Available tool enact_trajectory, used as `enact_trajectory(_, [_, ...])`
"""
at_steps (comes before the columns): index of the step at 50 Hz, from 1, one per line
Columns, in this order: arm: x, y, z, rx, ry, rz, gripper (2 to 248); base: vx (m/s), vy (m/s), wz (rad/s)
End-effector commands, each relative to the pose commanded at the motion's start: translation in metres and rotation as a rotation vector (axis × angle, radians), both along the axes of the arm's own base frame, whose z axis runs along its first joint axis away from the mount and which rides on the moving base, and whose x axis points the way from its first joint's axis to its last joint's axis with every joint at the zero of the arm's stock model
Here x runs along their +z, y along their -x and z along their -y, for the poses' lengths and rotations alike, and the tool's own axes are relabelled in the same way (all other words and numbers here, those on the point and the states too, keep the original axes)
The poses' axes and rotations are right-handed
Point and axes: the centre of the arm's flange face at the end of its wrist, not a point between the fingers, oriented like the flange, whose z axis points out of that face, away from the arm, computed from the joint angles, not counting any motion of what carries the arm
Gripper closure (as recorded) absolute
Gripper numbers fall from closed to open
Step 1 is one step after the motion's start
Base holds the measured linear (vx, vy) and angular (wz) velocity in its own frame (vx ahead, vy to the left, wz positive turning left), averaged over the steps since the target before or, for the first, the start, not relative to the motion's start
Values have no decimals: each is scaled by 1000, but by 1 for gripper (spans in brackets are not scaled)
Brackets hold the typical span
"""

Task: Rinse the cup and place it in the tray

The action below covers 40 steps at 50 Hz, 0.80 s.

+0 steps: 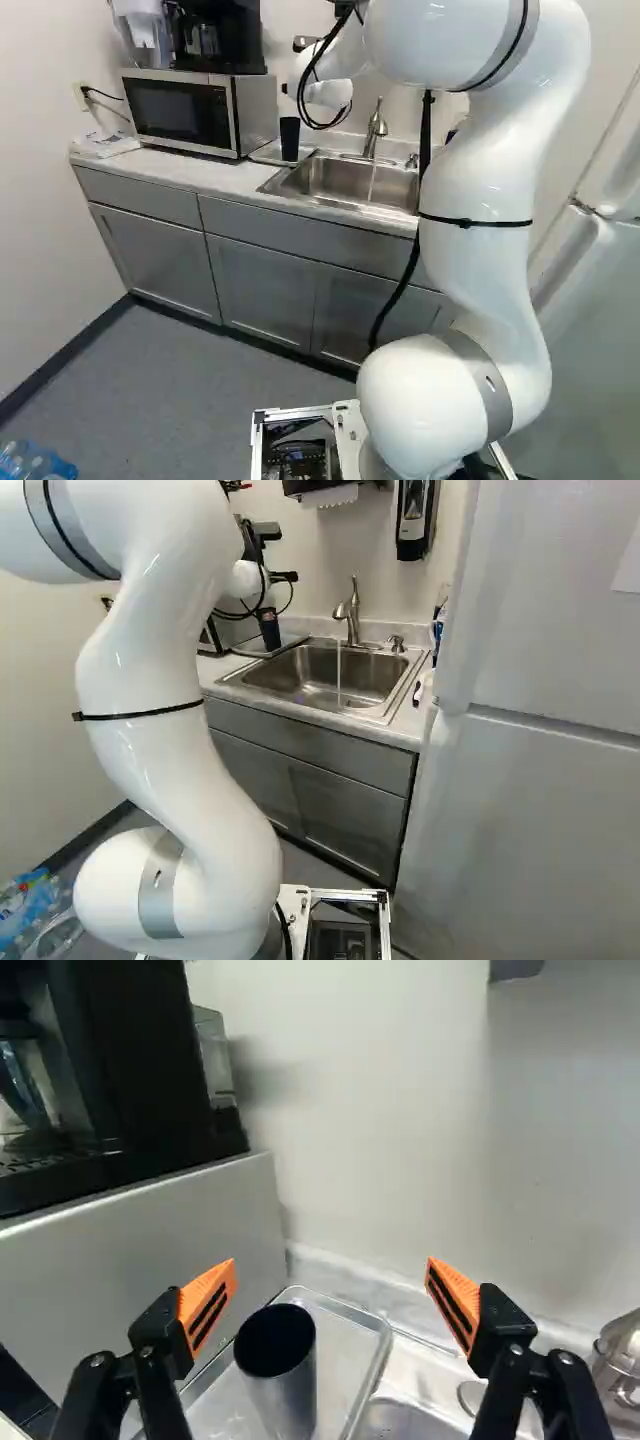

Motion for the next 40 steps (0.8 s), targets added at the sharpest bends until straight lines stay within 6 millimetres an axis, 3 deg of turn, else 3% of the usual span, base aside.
enact_trajectory(40, [38,6,61,-89,-5,45,3,0,0,0])
